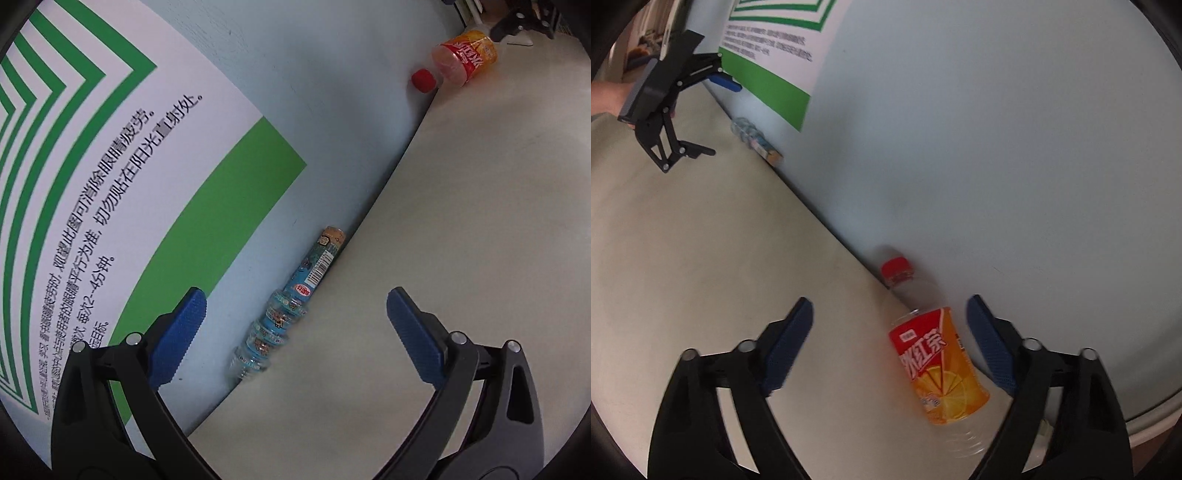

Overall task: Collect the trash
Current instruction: 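Grasp the orange iced tea bottle with the right gripper while the left grasps the stacked blue bottles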

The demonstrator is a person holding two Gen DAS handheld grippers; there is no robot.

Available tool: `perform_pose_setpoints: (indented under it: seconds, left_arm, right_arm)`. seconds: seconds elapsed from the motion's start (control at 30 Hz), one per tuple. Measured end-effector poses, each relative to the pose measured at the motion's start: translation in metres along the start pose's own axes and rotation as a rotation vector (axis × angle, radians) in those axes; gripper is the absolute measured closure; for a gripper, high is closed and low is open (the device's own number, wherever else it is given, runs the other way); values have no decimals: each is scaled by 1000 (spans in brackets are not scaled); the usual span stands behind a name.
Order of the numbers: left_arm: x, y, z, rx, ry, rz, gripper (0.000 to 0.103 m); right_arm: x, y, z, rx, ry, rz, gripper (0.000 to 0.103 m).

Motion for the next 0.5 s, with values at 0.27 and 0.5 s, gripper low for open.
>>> perform_pose_setpoints:
  seconds: [0.27, 0.5]
  left_arm:
    - [6, -29, -15, 5, 48, -43, 11]
    - [13, -41, -22, 12, 84, -90, 15]
  right_arm:
    - [-24, -54, -28, 106, -8, -67, 39]
    - [-20, -66, -42, 137, 23, -77, 29]
Point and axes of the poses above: each gripper's, at about its wrist camera, not at the fingertips, and y roughly against the way its jaws point, x to its left, z to its top, the point moved 6 cm from there along -y, roughly the way its jaws point, and after that the axes turned 8 degrees about -x, right-handed, at the moved point
